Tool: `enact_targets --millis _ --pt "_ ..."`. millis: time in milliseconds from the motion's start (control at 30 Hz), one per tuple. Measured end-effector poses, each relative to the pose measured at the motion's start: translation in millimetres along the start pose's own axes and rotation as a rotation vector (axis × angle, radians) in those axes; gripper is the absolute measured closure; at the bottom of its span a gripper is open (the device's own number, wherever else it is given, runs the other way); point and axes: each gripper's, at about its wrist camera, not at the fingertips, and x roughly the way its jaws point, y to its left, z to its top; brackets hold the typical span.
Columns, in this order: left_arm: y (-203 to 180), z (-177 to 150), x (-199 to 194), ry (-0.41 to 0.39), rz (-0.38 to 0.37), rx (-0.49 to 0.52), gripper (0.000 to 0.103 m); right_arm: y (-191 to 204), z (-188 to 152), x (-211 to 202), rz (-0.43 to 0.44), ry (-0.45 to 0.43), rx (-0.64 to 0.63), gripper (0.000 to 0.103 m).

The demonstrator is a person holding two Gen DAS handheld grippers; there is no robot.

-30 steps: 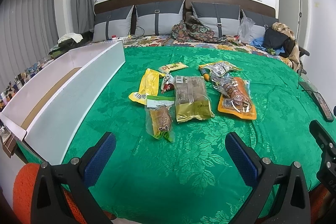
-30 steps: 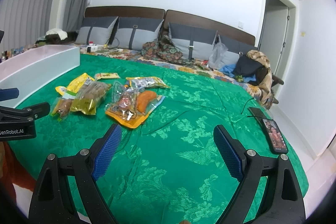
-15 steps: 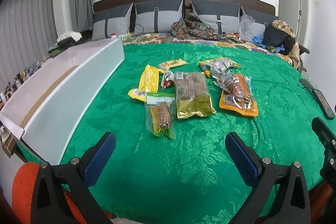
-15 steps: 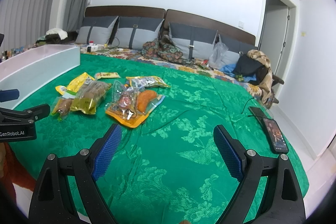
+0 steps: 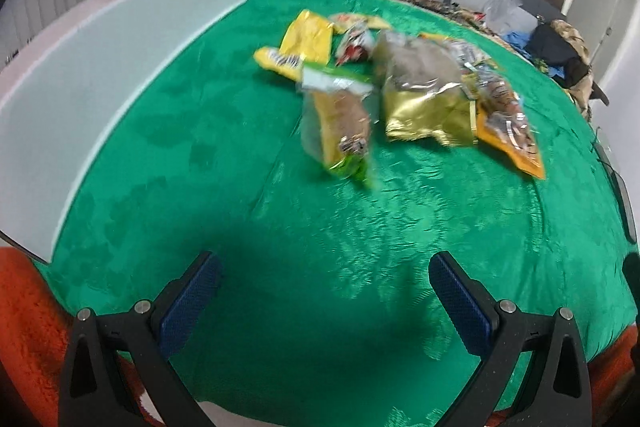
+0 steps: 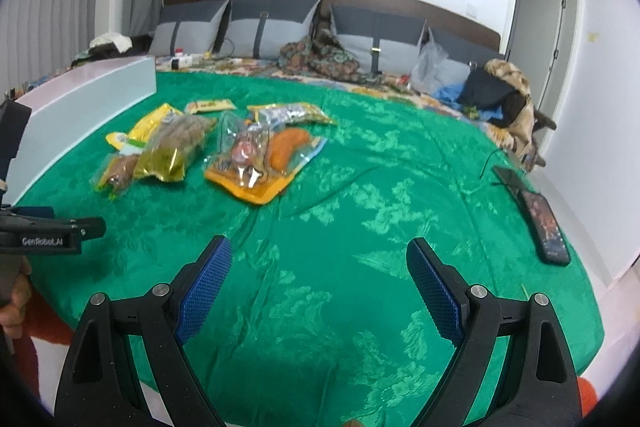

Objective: Organize snacks
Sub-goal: 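Move the left tool toward the clear bag with green label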

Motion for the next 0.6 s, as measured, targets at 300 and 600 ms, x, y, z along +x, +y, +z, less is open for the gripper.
enact_targets --millis 300,600 --pt "-11.6 -7.8 5.3 0.001 0.077 0.120 0.000 6.3 -4.4 4.3 0.015 0.026 -0.025 0.012" --pt "-9.8 -7.8 1.9 0.013 0.081 0.113 0.000 6.9 -4.8 5.3 0.016 0.028 -0.027 0.012"
